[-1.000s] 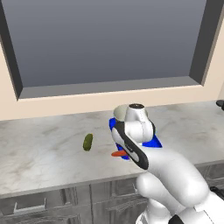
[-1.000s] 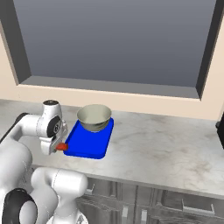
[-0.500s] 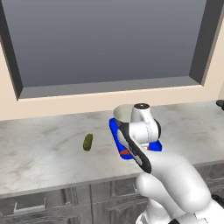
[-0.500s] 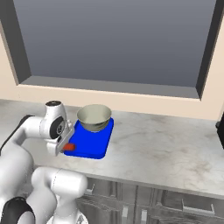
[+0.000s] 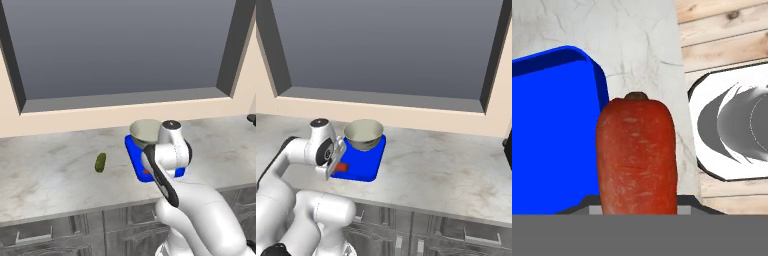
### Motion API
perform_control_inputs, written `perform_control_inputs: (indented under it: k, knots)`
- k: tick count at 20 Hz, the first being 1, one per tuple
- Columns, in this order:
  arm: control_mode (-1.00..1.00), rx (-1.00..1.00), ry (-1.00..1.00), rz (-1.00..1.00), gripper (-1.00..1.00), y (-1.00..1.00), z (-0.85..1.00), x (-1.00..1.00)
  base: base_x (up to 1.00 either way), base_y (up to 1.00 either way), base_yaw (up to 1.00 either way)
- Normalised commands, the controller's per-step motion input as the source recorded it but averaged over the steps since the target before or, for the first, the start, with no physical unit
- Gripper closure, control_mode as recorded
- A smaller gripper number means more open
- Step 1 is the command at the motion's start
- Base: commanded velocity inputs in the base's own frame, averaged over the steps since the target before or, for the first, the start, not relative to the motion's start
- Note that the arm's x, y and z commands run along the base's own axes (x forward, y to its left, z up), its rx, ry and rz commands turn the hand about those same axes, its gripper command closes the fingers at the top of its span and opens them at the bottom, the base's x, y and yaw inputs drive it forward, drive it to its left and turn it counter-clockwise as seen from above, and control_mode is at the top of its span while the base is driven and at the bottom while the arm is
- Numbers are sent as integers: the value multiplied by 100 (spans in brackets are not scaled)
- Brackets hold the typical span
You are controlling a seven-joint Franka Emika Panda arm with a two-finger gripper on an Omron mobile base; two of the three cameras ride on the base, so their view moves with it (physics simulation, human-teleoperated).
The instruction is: Place the two vegetables and bowl onto the tray for setting up a vegetable dip station.
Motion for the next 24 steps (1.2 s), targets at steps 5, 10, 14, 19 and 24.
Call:
perform_control_inputs:
  k: [5,10,14,19,24]
  knots:
    - [-100,0,-3,0,100,-20,0,15,0,0,0]
    - [-100,0,0,0,100,-21,0,22,0,0,0]
    - [-100,0,0,0,100,-20,0,24,0,0,0]
    - [-100,0,0,0,100,-17,-1,23,0,0,0]
    - [-100,0,-3,0,100,-10,-2,25,0,0,0]
